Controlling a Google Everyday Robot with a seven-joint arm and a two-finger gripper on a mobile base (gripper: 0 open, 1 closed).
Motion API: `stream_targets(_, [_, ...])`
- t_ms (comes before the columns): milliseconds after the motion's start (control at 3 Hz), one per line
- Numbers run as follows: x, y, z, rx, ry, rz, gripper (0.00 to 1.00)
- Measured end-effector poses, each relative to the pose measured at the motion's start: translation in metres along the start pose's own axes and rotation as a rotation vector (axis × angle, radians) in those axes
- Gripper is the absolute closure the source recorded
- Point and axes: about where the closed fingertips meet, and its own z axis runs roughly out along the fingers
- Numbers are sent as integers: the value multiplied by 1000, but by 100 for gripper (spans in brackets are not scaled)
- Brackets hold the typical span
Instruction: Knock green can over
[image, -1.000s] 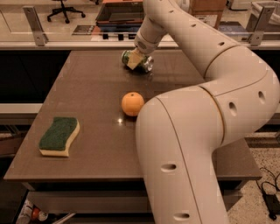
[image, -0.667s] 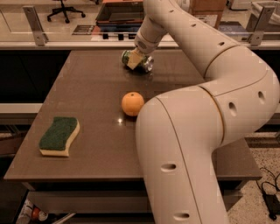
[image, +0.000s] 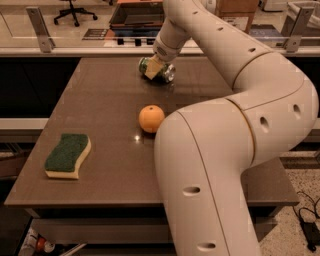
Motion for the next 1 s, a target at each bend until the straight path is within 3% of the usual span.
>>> stream_targets(333, [0,1,3,-3,3,0,13])
stream_targets(667, [1,2,6,-8,6,-1,0])
stream_targets(1000, [1,2,7,-8,6,-1,0])
